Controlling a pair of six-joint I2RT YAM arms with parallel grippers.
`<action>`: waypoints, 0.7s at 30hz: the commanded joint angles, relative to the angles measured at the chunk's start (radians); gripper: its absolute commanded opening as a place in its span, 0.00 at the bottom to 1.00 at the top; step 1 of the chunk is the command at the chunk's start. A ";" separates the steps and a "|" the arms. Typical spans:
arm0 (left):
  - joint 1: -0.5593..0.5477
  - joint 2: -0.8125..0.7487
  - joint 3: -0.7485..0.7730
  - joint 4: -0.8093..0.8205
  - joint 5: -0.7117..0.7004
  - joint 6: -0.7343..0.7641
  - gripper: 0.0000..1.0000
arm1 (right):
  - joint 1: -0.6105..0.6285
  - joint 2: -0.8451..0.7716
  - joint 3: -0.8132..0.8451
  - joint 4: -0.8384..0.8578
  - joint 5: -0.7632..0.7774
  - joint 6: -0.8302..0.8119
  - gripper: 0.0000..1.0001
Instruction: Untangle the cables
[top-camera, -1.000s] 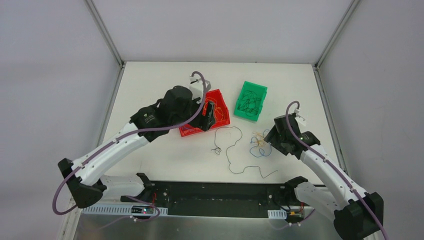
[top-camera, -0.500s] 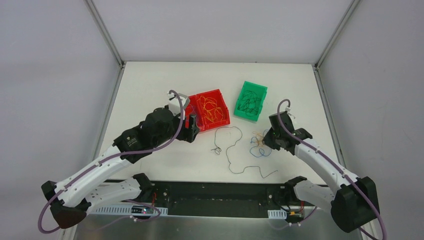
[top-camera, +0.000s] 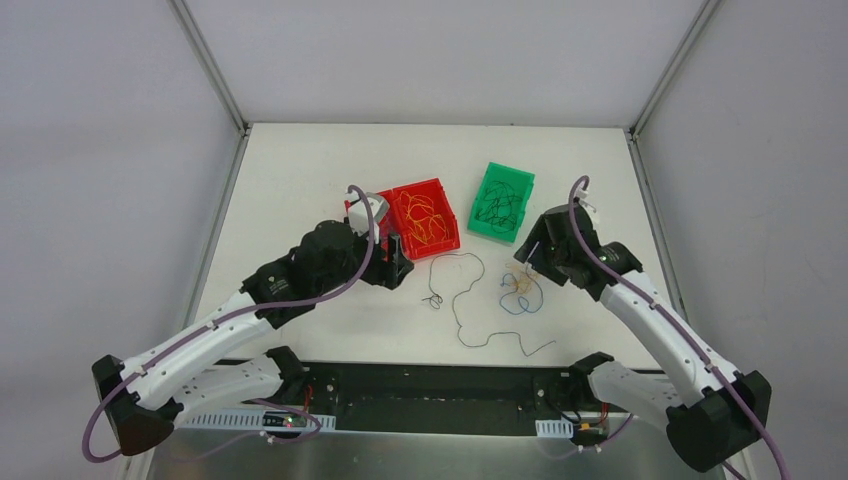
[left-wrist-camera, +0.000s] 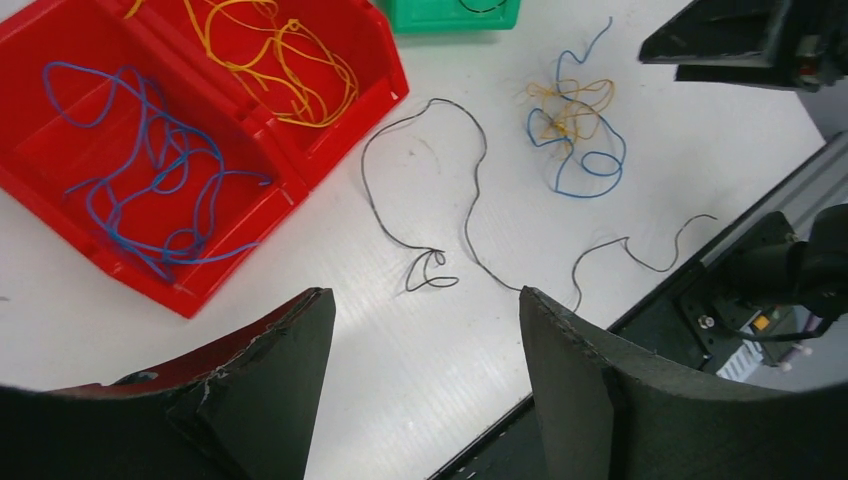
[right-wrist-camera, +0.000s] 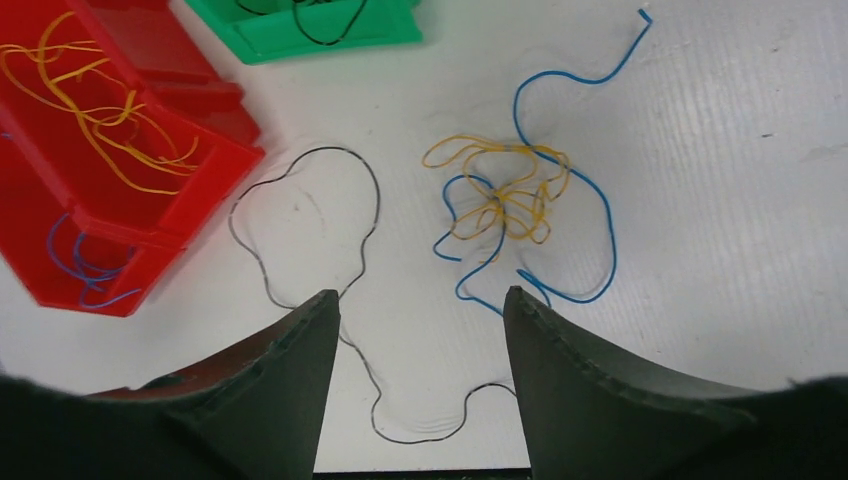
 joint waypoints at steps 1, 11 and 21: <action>0.003 0.028 -0.028 0.133 0.115 -0.076 0.69 | -0.003 0.073 -0.012 -0.044 0.069 -0.039 0.64; 0.001 0.030 -0.078 0.188 0.153 -0.122 0.68 | -0.016 0.239 -0.052 0.039 0.114 -0.063 0.60; 0.002 -0.020 -0.119 0.188 0.115 -0.124 0.68 | -0.016 0.316 -0.086 0.101 0.118 -0.067 0.32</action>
